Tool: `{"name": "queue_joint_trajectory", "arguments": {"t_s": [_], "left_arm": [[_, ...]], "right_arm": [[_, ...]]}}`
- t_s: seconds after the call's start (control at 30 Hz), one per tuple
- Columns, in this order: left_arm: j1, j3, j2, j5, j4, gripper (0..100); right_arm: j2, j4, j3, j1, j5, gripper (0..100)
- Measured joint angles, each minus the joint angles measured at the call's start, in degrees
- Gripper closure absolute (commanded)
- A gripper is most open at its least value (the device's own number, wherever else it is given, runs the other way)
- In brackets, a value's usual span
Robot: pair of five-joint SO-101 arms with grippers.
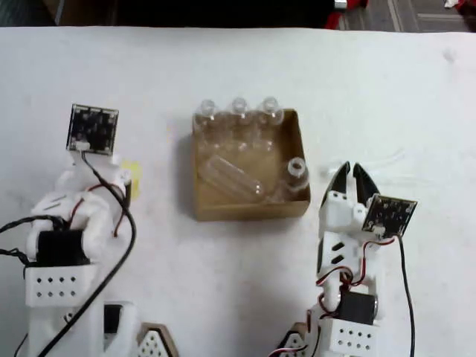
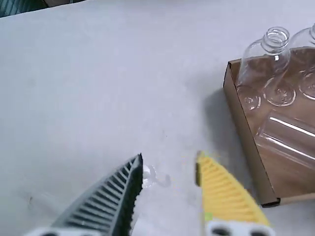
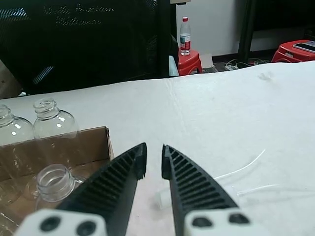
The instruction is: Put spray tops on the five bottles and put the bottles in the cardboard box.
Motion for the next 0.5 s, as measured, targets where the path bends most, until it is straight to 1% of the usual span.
{"name": "queue_joint_trajectory", "arguments": {"t_s": [0.13,0.2,0.3,0.43,0.5], "left_arm": [[0.0,-4.48,0.0,-0.26,4.57,74],[0.0,-7.47,0.0,-1.67,7.3,74],[0.35,-11.87,0.0,-8.35,12.66,74],[2.29,-15.47,0.0,-21.1,19.25,74],[2.73,-16.35,-0.09,-26.11,21.1,74]], "right_arm": [[0.0,0.0,0.0,0.0,0.0,95.9],[0.0,0.0,0.0,0.0,0.0,95.9],[0.0,0.0,0.0,0.0,0.0,95.9],[0.0,0.0,0.0,0.0,0.0,95.9],[0.0,0.0,0.0,0.0,0.0,95.9]]}}
